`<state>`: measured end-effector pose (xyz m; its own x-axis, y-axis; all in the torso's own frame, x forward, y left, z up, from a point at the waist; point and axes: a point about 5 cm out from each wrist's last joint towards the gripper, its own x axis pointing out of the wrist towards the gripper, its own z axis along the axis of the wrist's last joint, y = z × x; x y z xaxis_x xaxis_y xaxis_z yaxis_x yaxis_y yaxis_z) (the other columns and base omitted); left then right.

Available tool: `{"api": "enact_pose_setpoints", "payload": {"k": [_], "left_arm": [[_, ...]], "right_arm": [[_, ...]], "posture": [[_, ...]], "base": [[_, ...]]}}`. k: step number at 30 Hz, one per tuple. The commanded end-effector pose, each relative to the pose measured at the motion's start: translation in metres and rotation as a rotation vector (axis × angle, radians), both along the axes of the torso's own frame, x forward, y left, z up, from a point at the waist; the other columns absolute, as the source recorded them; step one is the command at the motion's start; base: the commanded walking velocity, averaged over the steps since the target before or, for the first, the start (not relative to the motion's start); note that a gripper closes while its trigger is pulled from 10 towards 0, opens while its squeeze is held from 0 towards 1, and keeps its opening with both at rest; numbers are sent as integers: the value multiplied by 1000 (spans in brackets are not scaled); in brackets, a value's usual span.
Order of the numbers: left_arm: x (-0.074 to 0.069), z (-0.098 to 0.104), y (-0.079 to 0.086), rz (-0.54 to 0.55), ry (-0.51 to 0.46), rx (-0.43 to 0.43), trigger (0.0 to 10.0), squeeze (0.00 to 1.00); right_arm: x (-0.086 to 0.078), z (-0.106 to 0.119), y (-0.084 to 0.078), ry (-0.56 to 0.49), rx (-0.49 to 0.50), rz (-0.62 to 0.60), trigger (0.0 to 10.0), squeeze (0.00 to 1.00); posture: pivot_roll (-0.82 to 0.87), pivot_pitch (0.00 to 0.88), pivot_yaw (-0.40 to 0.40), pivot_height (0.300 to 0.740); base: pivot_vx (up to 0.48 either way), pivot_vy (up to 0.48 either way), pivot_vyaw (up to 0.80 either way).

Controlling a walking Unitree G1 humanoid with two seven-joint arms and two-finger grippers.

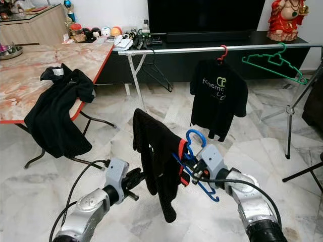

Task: Hang hanger

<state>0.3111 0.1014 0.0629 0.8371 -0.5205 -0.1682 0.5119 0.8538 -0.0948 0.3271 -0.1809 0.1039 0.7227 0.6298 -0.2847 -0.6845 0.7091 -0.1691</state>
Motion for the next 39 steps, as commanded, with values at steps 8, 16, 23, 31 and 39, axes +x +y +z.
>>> {"api": "enact_pose_setpoints", "payload": {"k": [8, 16, 23, 31, 39], "left_arm": [[9, -15, 5, 100, 77, 82, 10000, 1000], [9, -25, 0, 100, 144, 73, 10000, 1000], [12, -29, 3, 141, 200, 70, 10000, 1000], [18, -28, 4, 232, 249, 40, 10000, 1000], [20, -23, -10, 208, 246, -7, 10000, 0]], "right_arm": [[8, 14, 16, 0, -6, 68, 0, 0], [11, 11, 31, 61, -55, 179, 0, 0], [14, 16, 37, 77, -71, 231, 0, 0], [8, 14, 39, 93, -82, 277, 0, 0], [1, 16, 42, 101, -74, 334, 0, 0]], "posture": [[24, 52, 3, 740], [20, 66, -19, 740], [21, 56, -18, 740], [7, 48, -10, 740], [2, 36, -9, 740]], "base": [[0, 0, 0], [0, 0, 0], [0, 0, 0], [0, 0, 0], [0, 0, 0]]}}
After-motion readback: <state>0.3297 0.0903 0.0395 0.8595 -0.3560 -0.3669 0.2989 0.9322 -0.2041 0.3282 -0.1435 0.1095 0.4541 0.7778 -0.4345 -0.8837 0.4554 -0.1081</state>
